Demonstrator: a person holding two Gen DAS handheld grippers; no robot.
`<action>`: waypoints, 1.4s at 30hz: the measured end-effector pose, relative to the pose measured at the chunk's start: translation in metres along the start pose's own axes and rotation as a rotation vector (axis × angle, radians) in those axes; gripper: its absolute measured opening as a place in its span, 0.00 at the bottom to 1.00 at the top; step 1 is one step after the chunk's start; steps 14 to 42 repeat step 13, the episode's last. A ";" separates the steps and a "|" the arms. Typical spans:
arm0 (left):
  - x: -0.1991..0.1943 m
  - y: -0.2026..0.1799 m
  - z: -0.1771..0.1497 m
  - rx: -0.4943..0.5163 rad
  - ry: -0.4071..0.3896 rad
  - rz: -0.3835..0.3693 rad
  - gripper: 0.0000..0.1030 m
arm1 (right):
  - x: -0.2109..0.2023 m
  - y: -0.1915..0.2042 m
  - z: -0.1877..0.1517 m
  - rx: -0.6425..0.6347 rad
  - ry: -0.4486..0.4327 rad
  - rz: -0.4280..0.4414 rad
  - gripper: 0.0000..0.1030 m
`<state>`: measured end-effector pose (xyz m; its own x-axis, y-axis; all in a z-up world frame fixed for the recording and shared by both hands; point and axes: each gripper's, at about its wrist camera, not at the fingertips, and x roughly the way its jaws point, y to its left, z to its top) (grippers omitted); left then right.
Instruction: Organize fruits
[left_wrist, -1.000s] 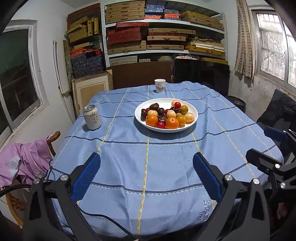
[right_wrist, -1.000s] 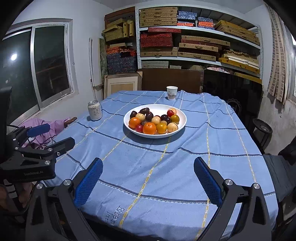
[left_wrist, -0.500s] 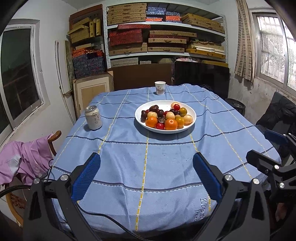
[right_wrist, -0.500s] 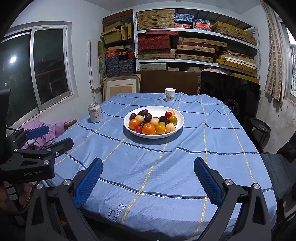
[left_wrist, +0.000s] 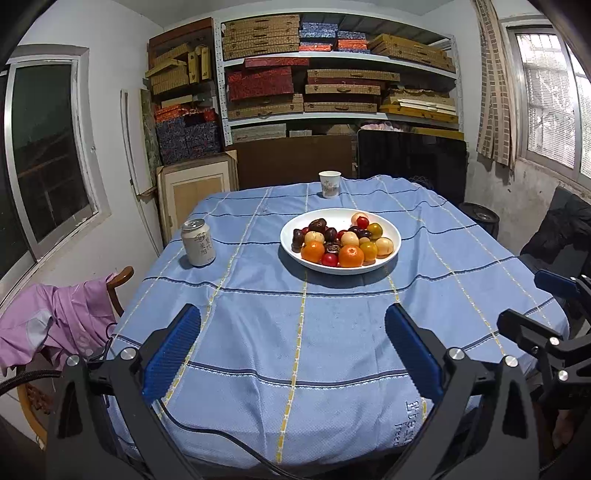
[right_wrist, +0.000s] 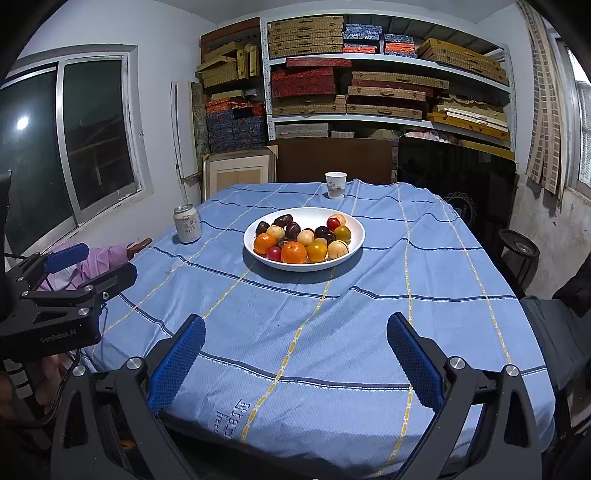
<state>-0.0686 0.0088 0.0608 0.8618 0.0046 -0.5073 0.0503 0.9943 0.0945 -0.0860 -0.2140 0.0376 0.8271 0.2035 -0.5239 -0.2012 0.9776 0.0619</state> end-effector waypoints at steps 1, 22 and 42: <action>0.000 0.001 0.000 0.000 0.002 0.003 0.95 | -0.001 0.000 -0.001 -0.001 -0.001 0.000 0.96; 0.001 0.006 0.001 -0.014 0.018 -0.007 0.95 | -0.002 0.000 -0.002 0.000 -0.001 -0.002 0.96; 0.001 0.006 0.001 -0.014 0.018 -0.007 0.95 | -0.002 0.000 -0.002 0.000 -0.001 -0.002 0.96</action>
